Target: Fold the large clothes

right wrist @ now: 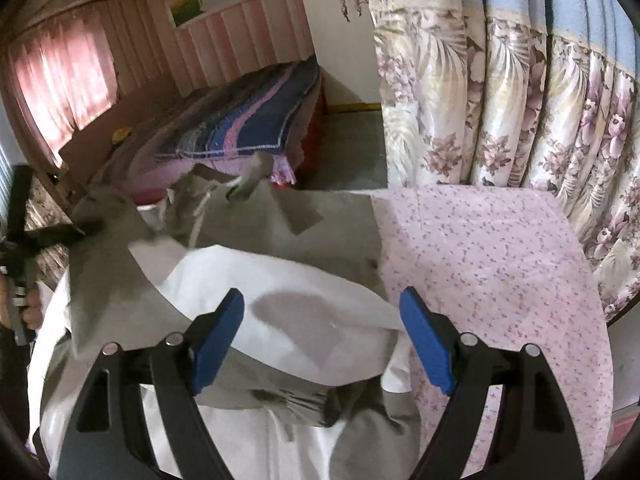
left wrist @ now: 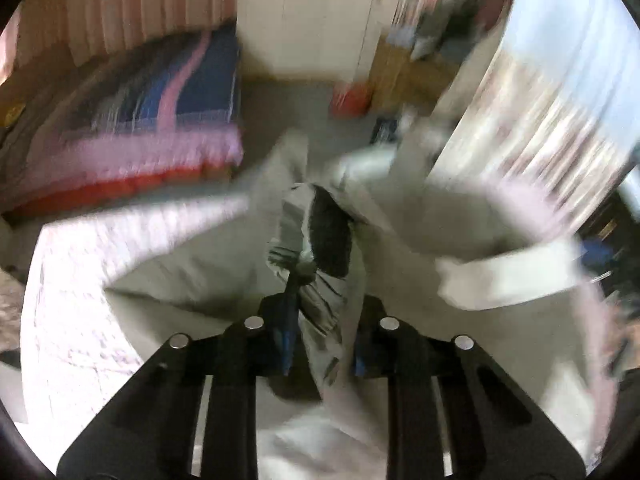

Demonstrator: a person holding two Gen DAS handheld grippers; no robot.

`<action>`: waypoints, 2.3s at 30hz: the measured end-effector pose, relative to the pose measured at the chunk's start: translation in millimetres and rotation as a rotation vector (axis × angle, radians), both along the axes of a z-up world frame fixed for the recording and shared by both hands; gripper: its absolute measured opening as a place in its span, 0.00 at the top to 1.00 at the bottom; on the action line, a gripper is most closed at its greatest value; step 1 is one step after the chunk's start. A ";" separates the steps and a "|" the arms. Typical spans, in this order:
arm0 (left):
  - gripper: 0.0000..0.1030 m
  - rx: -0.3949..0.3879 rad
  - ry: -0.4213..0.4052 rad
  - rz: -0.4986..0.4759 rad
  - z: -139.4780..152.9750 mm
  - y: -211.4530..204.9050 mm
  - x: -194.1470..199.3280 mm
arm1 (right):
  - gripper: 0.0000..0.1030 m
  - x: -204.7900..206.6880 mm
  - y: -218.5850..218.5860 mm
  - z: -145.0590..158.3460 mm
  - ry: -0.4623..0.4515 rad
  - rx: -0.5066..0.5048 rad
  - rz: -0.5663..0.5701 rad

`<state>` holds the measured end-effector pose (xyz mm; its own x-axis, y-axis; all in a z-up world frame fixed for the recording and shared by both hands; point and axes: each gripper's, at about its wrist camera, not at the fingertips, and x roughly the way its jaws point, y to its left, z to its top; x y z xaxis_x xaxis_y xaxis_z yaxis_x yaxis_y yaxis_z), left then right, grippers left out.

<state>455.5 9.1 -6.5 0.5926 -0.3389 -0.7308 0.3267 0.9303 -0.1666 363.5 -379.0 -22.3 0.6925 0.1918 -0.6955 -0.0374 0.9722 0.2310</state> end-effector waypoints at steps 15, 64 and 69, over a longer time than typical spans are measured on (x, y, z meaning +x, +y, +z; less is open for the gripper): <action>0.28 -0.028 -0.039 0.188 -46.3 179.6 -151.5 | 0.22 -36.0 22.8 8.9 -0.027 -0.049 0.047; 0.38 -0.092 -0.137 -0.161 -30.4 148.1 -176.7 | 0.59 -2.5 14.2 1.2 0.026 0.159 0.076; 0.12 -0.202 -0.222 -0.038 -2.4 169.7 -183.2 | 0.60 -5.1 64.3 -26.9 0.139 0.059 0.228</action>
